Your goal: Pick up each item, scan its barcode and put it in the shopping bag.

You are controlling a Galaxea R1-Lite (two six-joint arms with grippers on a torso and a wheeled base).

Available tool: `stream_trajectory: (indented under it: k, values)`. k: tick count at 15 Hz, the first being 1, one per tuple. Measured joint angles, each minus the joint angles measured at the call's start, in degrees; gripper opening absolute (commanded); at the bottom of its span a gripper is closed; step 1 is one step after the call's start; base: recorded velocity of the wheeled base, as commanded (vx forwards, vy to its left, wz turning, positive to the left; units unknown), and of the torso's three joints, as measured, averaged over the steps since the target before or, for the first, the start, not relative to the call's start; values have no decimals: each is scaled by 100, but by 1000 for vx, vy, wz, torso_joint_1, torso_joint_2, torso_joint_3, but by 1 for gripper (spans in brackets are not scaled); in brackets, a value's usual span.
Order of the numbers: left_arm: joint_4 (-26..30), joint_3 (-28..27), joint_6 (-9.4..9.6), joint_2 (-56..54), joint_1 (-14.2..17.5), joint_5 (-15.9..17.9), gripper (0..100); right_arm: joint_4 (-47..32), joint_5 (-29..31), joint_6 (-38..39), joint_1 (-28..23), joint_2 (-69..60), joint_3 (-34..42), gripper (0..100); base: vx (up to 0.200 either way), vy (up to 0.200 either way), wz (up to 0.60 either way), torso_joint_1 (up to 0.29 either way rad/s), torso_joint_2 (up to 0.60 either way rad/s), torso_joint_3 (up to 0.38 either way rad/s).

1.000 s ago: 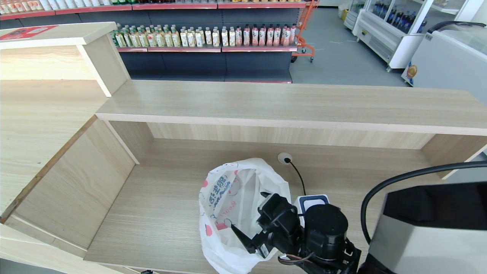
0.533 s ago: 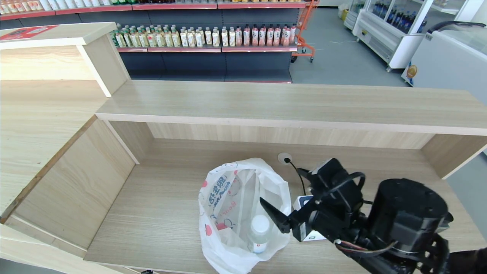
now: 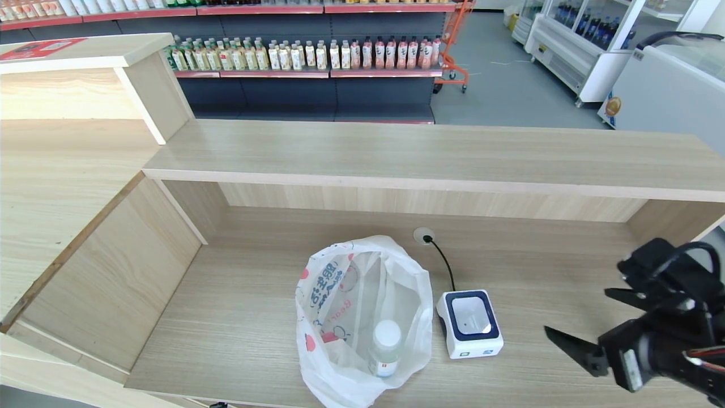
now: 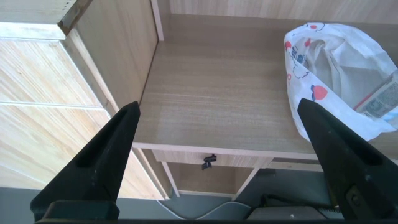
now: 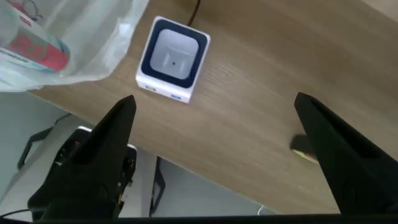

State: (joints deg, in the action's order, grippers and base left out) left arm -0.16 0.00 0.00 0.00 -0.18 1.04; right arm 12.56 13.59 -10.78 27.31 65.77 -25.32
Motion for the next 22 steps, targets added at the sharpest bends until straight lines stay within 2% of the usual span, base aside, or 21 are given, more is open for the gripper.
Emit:
stream_trajectory:
  k: [2,4,6,14,18,22]
  values:
    - [0,0,0,0,0,2,100,-1122,-5,38,-505,-883,-65,100,0,0,0,0,0,0]
    - [0,0,0,0,0,2,100,-1490,-5,118,-757,-1464,0,100,0,0,0,0,0,0]
    - [0,0,-16,0,0,2,100,-1515,-7,134,-909,-1818,123,100,0,0,0,0,0,0]
    - [0,0,0,0,5,0,100,-1524,-65,211,-1854,-2070,308,100,0,-200,0,2,2,4]
    - [0,0,2,0,0,-4,100,-1520,-268,196,-1908,-1803,379,100,0,-200,0,1,2,2]
    - [-2,0,-2,0,7,2,100,-1512,-501,183,-1885,-1776,517,100,0,0,0,0,0,0]
